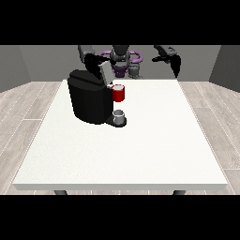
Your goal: Insert the coffee pod into the coffee machine and close the lid
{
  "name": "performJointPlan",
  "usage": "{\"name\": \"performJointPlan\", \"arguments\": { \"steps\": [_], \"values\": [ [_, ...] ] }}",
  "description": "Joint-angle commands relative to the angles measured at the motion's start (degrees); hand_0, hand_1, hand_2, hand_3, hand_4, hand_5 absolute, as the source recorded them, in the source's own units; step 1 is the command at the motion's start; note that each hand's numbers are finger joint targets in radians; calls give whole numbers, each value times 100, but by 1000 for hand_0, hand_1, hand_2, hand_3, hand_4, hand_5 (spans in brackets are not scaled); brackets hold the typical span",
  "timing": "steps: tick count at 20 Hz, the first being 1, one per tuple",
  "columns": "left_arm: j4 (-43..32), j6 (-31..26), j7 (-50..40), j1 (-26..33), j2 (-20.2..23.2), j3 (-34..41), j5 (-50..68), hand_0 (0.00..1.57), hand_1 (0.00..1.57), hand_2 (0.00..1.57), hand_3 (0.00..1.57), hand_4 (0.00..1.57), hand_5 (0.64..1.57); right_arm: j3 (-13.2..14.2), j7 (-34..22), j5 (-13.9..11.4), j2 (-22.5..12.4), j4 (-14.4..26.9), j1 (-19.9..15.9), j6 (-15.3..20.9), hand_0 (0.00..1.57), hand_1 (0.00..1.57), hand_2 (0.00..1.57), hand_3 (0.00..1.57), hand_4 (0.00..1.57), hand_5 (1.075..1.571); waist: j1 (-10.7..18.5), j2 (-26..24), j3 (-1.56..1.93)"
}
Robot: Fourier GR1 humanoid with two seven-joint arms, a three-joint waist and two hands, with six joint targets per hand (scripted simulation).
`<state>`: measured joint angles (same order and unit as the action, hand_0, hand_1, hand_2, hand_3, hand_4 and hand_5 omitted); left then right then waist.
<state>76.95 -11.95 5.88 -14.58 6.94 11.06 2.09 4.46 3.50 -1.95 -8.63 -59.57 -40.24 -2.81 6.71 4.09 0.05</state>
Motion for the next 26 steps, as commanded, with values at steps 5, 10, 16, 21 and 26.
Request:
{"name": "performJointPlan", "arguments": {
  "steps": [5, 10, 16, 21, 26],
  "values": [
    [-197, 101, -125, -162, 73, 94, 61, 0, 0, 0, 0, 139, 1571, -482, -226, -331, 164, -87, -211, -96, 0, 0, 0, 0, 173, 1571, 7, -116, -6],
    [-112, 18, 45, -236, -87, -148, 11, 0, 0, 0, 0, 0, 1571, -517, -136, -578, 131, -107, -432, 272, 0, 0, 0, 0, 110, 1571, 306, 173, -6],
    [41, 96, 345, -232, -214, -380, -196, 0, 0, 0, 0, 185, 1571, -506, -88, -318, 300, -415, -327, 209, 0, 0, 0, 0, 30, 1571, 312, 25, -5],
    [-201, 268, 727, 70, -404, -303, -183, 0, 0, 0, 0, 192, 1571, -832, 64, -8, 700, -861, 131, -246, 0, 0, 0, 0, 352, 1571, -157, -307, -7],
    [-258, 279, 573, 500, -181, -123, -149, 0, 0, 0, 0, 192, 1571, -1372, 451, 525, 854, -1302, 1723, -13, 0, 0, 0, 0, 251, 1571, -533, -872, -4]
  ]
}}
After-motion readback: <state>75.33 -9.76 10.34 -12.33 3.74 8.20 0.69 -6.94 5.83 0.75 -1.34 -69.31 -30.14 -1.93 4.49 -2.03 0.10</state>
